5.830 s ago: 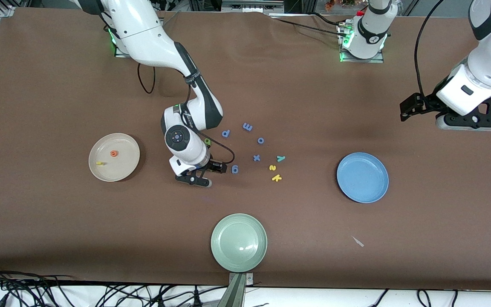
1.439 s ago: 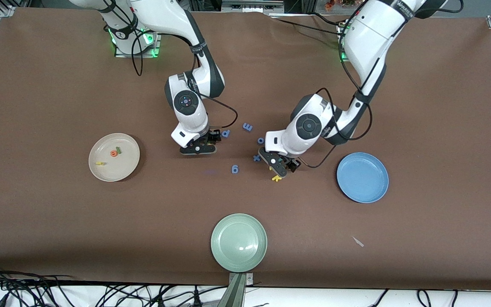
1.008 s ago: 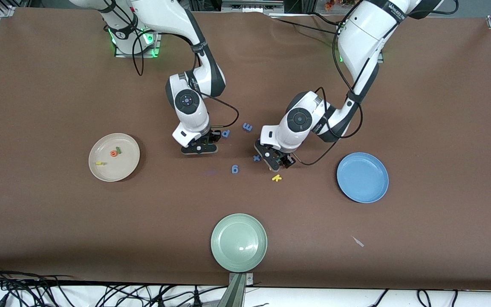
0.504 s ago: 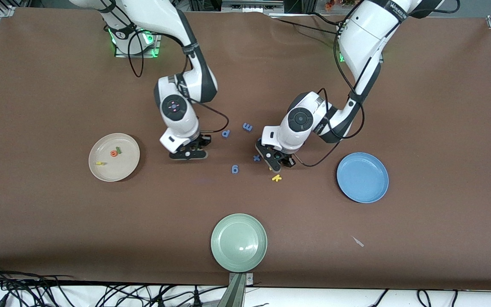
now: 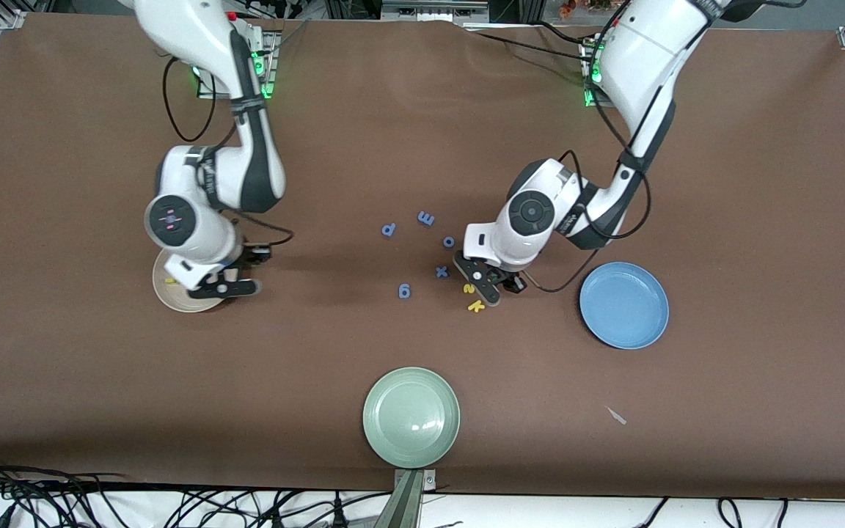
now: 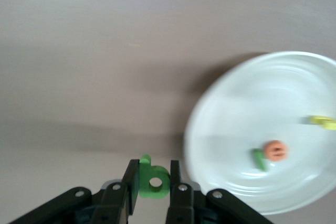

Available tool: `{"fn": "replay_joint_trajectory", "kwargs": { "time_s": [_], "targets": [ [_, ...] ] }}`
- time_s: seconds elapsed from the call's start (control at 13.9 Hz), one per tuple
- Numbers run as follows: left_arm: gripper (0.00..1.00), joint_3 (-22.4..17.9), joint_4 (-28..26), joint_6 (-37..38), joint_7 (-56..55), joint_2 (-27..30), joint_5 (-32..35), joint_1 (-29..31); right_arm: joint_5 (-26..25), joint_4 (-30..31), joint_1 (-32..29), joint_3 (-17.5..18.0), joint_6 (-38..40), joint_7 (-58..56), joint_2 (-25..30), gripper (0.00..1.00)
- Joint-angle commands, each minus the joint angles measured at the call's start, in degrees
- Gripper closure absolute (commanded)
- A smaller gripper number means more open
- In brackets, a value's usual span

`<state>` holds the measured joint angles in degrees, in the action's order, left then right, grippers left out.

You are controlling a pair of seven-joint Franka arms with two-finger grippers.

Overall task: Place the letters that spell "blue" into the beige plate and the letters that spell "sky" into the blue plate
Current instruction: 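Place the green b on the beige plate while the left gripper drops its letter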

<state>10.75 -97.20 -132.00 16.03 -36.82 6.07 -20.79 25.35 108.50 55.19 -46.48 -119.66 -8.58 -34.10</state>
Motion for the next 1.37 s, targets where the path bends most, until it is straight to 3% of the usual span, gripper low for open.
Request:
{"fn": "replay_joint_trajectory", "kwargs": {
  "time_s": [0.0,0.14,0.22,0.29,0.43,0.58,0.65,0.72,0.79,1.01,1.3],
  "targets": [
    [1.00,-0.11,2.09,6.47,0.40,2.63,1.48,4.08,0.93,0.05,-5.52,0.25,2.15,-4.94,-0.96,0.97],
    [1.00,-0.90,2.37,7.37,0.84,2.36,1.66,8.11,0.93,0.05,-7.81,0.25,2.33,-7.85,-2.02,0.93],
    [1.00,-1.08,2.37,7.37,1.10,2.28,2.62,10.05,0.93,-0.04,-8.43,0.33,2.33,-7.16,-2.11,0.41],
    [1.00,-1.08,2.37,7.37,1.63,2.01,5.24,12.16,0.93,-0.04,-8.35,0.51,2.42,-6.98,-2.11,0.01],
    [1.00,-0.99,2.28,7.28,1.81,1.40,8.94,15.42,1.02,-1.95,-7.91,0.60,3.29,-7.24,-1.59,0.00],
    [0.97,-1.08,2.28,7.19,1.72,0.26,9.04,15.87,0.93,-7.39,-8.25,0.51,10.46,-4.53,-1.76,0.00],
    [0.83,-1.08,2.11,7.19,1.81,0.17,9.04,16.83,0.93,-10.21,-8.26,0.51,13.81,-2.17,-1.94,0.00],
    [0.14,-0.91,2.11,7.19,1.81,0.25,9.04,17.36,0.84,-12.41,-8.17,0.60,16.19,-0.05,-1.94,0.00],
    [0.00,-0.65,2.02,7.28,1.81,0.60,9.04,17.37,0.84,-14.00,-7.91,0.60,18.13,1.45,-1.85,0.00],
    [0.00,2.07,2.80,7.37,-2.73,1.31,7.73,16.58,0.67,-18.30,-7.20,0.60,24.46,4.79,-1.59,0.00],
    [0.00,8.92,4.12,7.37,-21.68,1.57,7.81,16.31,0.05,-21.04,-6.32,0.33,28.69,7.52,-1.15,0.00]
  ]
}}
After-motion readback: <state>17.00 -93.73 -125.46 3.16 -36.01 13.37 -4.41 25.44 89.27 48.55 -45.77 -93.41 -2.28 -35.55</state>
